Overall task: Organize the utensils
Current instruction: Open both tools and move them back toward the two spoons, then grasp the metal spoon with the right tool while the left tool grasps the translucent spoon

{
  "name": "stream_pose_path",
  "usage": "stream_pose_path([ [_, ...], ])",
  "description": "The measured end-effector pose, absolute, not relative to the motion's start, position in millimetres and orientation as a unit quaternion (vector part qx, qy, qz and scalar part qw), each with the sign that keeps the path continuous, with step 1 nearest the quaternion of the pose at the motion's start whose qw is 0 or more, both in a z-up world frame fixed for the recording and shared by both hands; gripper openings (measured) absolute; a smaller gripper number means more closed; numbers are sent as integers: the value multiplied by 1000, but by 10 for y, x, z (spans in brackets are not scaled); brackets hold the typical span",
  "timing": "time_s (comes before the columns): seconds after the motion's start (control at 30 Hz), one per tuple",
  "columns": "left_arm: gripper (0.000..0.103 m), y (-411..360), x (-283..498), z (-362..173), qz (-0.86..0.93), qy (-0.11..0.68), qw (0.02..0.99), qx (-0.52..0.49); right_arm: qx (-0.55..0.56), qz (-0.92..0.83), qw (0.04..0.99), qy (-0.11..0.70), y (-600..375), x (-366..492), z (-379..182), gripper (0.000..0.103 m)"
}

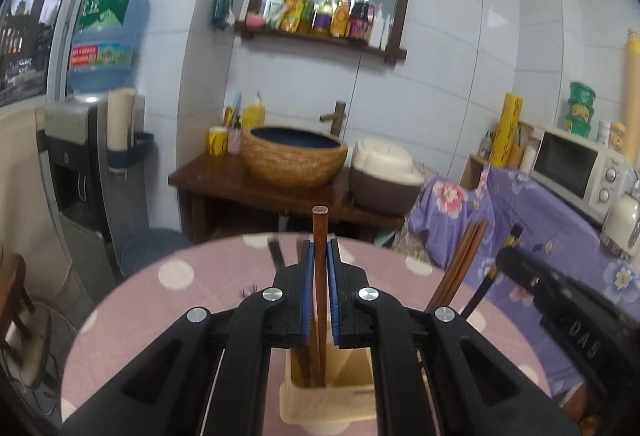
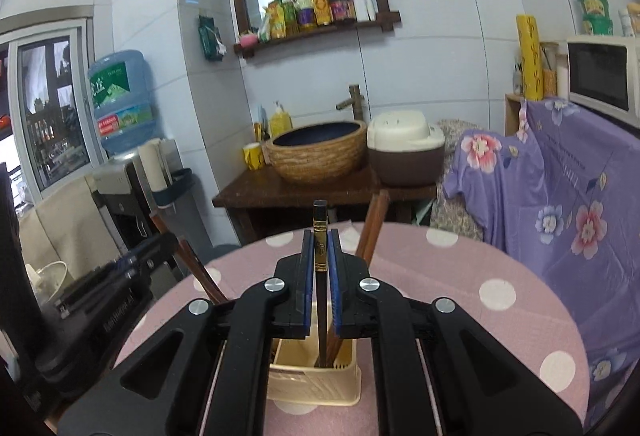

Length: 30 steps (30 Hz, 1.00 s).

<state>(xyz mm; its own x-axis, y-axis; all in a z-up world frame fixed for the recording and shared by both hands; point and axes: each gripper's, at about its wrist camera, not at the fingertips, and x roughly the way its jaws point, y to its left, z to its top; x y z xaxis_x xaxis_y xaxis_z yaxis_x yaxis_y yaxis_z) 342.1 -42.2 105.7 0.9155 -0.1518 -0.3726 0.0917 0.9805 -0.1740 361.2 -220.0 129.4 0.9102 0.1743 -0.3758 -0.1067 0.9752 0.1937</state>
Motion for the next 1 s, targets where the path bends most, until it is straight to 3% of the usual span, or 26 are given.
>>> stream_pose_path([
  [0.2, 8, -387, 3431, 755, -73, 239, 965, -85, 99, 64, 972, 204, -2269, 3612, 1075, 8],
  [0.23, 14, -367, 3393, 744, -74, 243, 963, -85, 97, 62, 973, 202, -2273, 3586, 1063, 9],
  [0.3, 38, -312, 3270, 727, -66, 243, 964, -86, 87, 53, 976, 194, -2287, 3464, 1042, 15],
  [0.33, 56, -266, 3167, 716, -59, 243, 964, -84, 81, 47, 977, 192, -2294, 3365, 1017, 23],
  [0.37, 61, -233, 3090, 691, -58, 246, 964, -85, 76, 42, 977, 195, -2293, 3276, 988, 37],
  [0.43, 64, -150, 2902, 602, -55, 257, 961, -85, 62, 41, 975, 210, -2270, 3089, 861, 46],
  [0.63, 67, 180, 2325, 91, -18, 316, 942, -109, 23, 33, 940, 339, -2102, 2594, 23, 45],
  [0.77, 67, 287, 2105, -159, 4, 341, 934, -111, 15, 40, 918, 395, -1953, 2378, -431, 39],
  [1.0, 67, 257, 1966, -206, -8, 344, 934, -99, 5, 47, 901, 432, -1694, 2335, -752, 31],
])
